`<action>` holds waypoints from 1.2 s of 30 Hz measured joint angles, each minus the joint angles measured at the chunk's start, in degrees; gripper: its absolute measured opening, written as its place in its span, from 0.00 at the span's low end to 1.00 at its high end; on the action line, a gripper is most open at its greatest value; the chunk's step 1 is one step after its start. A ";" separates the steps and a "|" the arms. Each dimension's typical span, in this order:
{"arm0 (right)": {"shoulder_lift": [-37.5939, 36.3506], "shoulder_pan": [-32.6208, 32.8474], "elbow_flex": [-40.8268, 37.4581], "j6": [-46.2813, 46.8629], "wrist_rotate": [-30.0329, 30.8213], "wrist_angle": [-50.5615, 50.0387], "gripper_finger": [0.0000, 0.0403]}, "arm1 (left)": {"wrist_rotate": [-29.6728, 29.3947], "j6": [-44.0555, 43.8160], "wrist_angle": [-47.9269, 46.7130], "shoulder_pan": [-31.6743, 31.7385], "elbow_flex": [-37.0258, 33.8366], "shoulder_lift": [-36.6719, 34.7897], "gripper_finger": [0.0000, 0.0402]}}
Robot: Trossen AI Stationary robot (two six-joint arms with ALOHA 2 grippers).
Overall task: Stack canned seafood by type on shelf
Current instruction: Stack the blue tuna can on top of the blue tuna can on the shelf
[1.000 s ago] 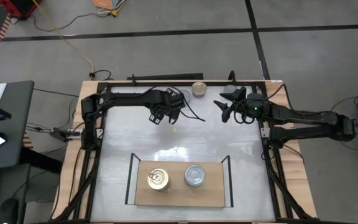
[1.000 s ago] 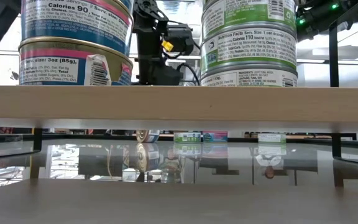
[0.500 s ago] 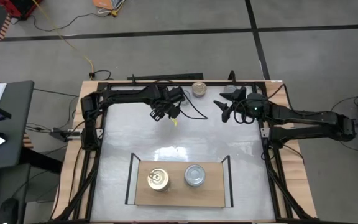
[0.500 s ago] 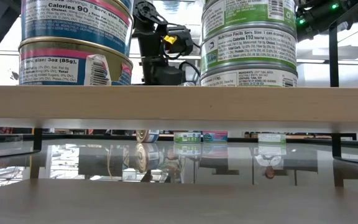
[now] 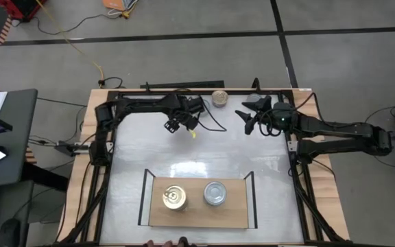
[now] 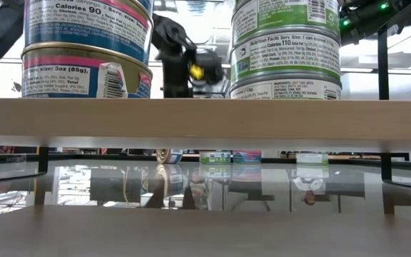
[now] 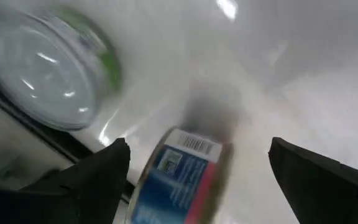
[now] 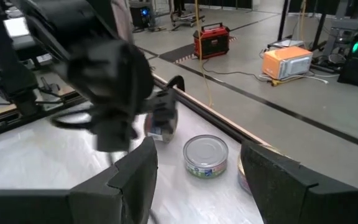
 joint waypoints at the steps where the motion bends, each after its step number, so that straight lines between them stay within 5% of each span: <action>1: 0.00 0.00 0.00 0.00 -0.37 0.02 0.63 | -2.67 1.44 0.51 0.04 -0.01 1.16 0.92; 5: 0.00 0.02 0.00 -0.02 -0.73 -0.04 0.63 | -11.24 2.71 3.27 -0.09 0.01 4.63 0.91; 13: 0.00 0.02 0.00 -0.09 -0.71 -0.46 0.63 | -16.17 4.18 2.86 -0.18 0.01 6.49 0.88; 23: 0.00 0.02 0.00 -0.07 -0.69 -0.40 0.63 | -21.17 7.02 2.16 -0.32 0.01 6.45 0.42; 25: 0.00 0.02 0.00 -0.09 -0.69 -0.41 0.63 | -22.38 6.44 1.50 -0.78 0.01 6.38 0.42; 31: 0.00 0.02 0.00 -0.11 -0.67 -2.13 0.63 | -19.75 2.03 -1.44 -2.48 -0.06 0.00 0.42; 36: 0.00 0.00 0.00 -0.11 -0.65 -2.29 0.63 | -9.93 -11.07 -8.94 -3.60 1.80 -9.05 0.42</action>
